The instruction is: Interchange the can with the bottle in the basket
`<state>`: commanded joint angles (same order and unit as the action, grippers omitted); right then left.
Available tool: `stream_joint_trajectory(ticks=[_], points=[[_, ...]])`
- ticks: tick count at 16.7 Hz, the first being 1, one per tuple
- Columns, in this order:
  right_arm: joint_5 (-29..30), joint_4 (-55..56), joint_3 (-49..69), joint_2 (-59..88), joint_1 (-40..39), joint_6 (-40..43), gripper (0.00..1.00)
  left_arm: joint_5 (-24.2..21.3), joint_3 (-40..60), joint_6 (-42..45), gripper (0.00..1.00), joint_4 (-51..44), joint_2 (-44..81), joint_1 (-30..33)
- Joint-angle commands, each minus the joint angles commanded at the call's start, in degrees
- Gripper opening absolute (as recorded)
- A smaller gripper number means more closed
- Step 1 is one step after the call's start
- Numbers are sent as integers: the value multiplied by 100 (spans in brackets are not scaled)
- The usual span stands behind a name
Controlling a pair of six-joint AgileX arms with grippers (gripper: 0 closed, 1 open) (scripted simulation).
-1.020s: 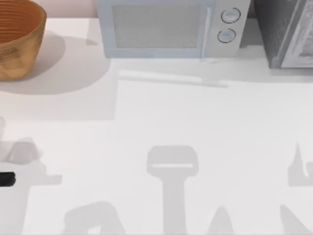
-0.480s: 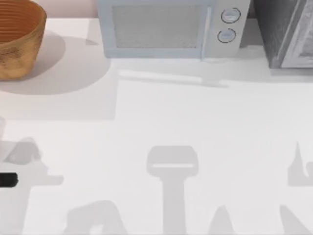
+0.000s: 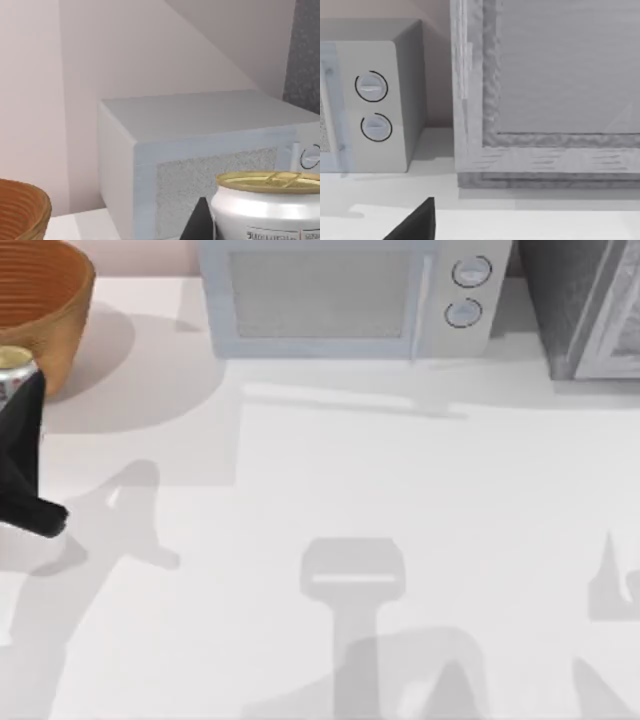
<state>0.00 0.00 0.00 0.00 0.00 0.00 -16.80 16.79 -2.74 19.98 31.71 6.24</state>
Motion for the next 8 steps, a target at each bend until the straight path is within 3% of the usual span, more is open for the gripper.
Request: stream_joint_trajectory(ticks=[8], points=[[0, 0, 0, 0, 0, 0, 100, -2305, 2537, 367, 0, 2823, 4735, 734]])
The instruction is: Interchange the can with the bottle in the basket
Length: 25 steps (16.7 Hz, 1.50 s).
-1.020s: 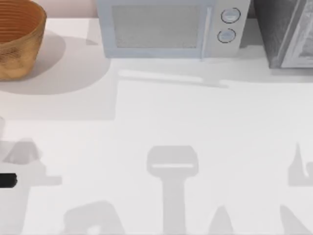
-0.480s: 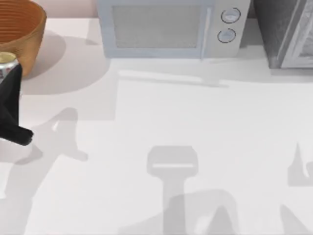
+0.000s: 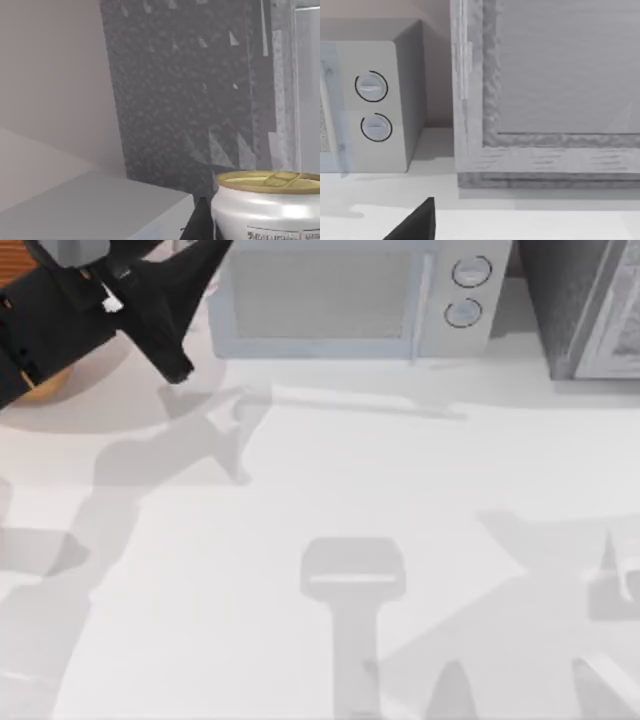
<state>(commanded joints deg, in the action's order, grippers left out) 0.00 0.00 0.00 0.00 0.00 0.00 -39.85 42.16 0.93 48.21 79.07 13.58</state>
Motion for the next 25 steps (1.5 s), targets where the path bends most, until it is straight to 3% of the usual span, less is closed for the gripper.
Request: stream_joint_trajectory(ticks=[6, 11, 18, 25], points=[[0, 0, 0, 0, 0, 0, 100, -1637, 1654, 154, 0, 1623, 3156, 671], [0, 0, 0, 0, 0, 0, 100, -2516, 2530, 92, 0, 2367, 5090, 1019], [0, 0, 0, 0, 0, 0, 100, -2933, 2961, 40, 0, 2578, 6696, 1026], [0, 0, 0, 0, 0, 0, 100, -2941, 2986, 41, 0, 2591, 6831, 998]])
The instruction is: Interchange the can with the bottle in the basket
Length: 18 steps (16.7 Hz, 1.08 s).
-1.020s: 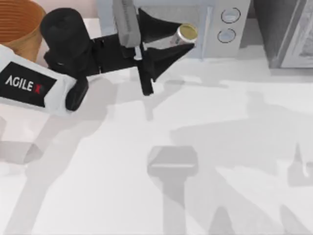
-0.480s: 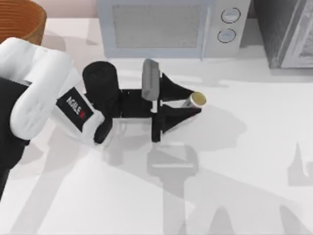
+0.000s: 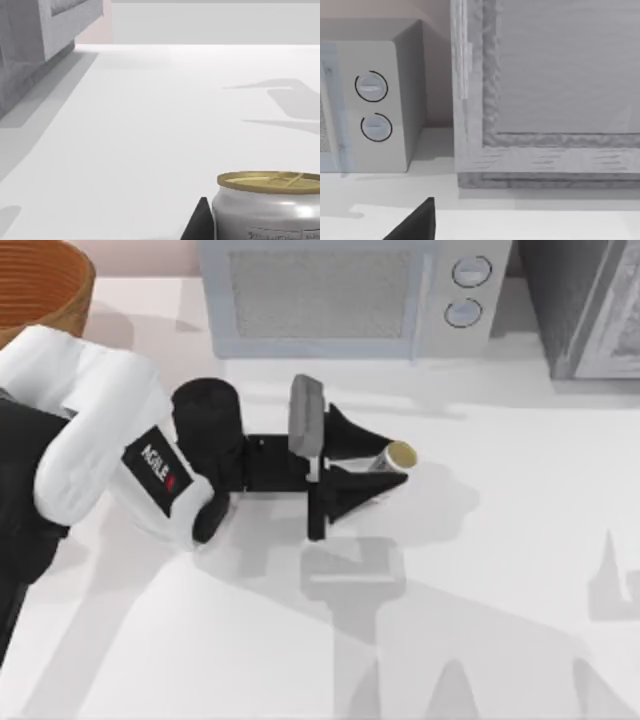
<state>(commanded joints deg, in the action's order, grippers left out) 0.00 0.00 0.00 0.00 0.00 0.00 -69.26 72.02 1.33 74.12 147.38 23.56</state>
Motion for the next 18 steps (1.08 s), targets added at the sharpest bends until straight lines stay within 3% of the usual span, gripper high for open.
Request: stream_joint_trajectory(ticks=[13, 18], points=[[0, 0, 0, 0, 0, 0, 100, 0, 0, 0, 98, 0, 0, 0], [0, 0, 0, 0, 0, 0, 100, 0, 0, 0, 100, 0, 0, 0]])
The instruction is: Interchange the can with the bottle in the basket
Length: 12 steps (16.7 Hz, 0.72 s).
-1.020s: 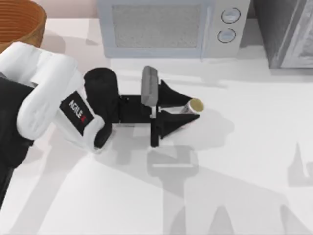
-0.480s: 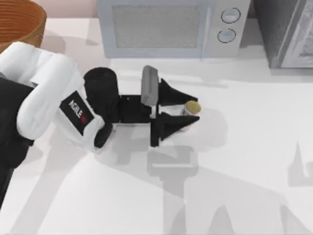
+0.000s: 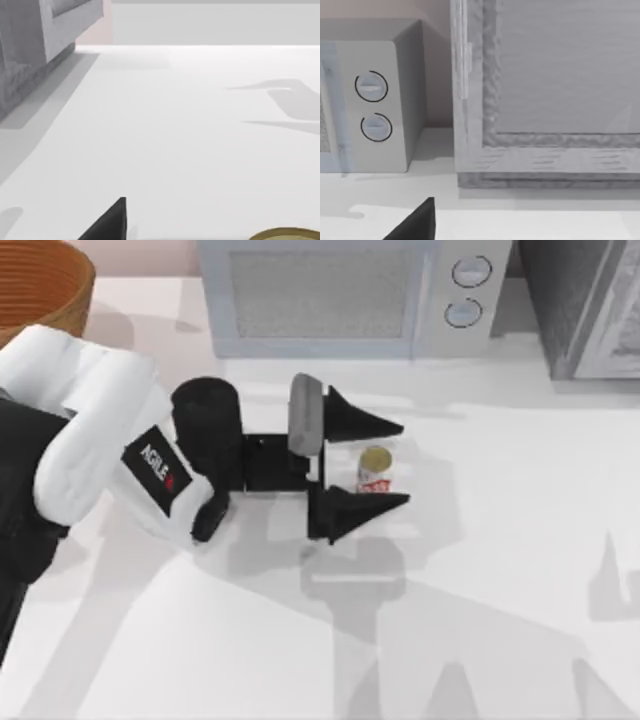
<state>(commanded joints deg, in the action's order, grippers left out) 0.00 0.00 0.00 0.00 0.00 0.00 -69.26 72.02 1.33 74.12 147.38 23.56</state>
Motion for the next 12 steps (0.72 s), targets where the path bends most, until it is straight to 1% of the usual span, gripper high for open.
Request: stream_joint_trajectory(ticks=[6, 9, 12], points=[[0, 0, 0, 0, 0, 0, 100, 44, -53, -21, 100, -55, -55, -15], [0, 0, 0, 0, 0, 0, 100, 413, -447, -111, 100, -495, -580, -223], [0, 0, 0, 0, 0, 0, 100, 1040, -1052, -140, 100, -1188, -1647, -535]])
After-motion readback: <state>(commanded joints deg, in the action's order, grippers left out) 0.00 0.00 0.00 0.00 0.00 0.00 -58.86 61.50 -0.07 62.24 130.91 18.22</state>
